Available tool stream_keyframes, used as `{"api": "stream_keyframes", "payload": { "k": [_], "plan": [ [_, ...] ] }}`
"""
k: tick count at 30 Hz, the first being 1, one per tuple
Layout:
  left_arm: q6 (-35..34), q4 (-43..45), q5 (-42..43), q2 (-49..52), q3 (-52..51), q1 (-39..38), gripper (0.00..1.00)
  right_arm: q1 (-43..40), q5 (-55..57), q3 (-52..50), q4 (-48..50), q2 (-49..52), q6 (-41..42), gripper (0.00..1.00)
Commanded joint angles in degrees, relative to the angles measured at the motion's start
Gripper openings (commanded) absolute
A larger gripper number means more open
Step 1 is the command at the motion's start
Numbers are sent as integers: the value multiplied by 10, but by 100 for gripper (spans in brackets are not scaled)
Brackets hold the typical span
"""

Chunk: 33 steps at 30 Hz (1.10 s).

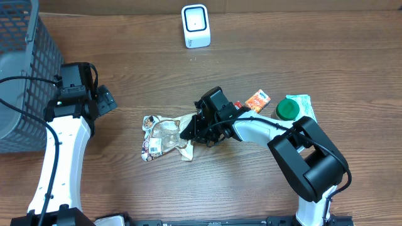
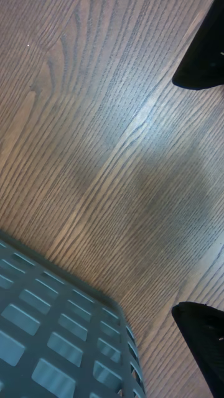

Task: Scan the item barcode
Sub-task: 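Lift the snack bag with the right gripper toward the scanner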

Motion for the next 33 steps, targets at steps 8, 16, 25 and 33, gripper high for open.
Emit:
{"api": "stream_keyframes", "payload": {
  "k": [8, 16, 25, 33],
  "plan": [
    [-4, 0, -10, -3, 7, 2, 100, -12, -16, 2, 12, -1, -4, 4],
    [-4, 0, -10, -3, 7, 2, 100, -69, -39, 30, -50, -71, -66, 4],
    [-4, 0, -10, -3, 7, 2, 100, -117, -12, 129, -251, -182, -259, 3],
    [-4, 0, -10, -3, 7, 2, 100, -121, 192, 431, -503, -171, -337, 3]
  ]
}}
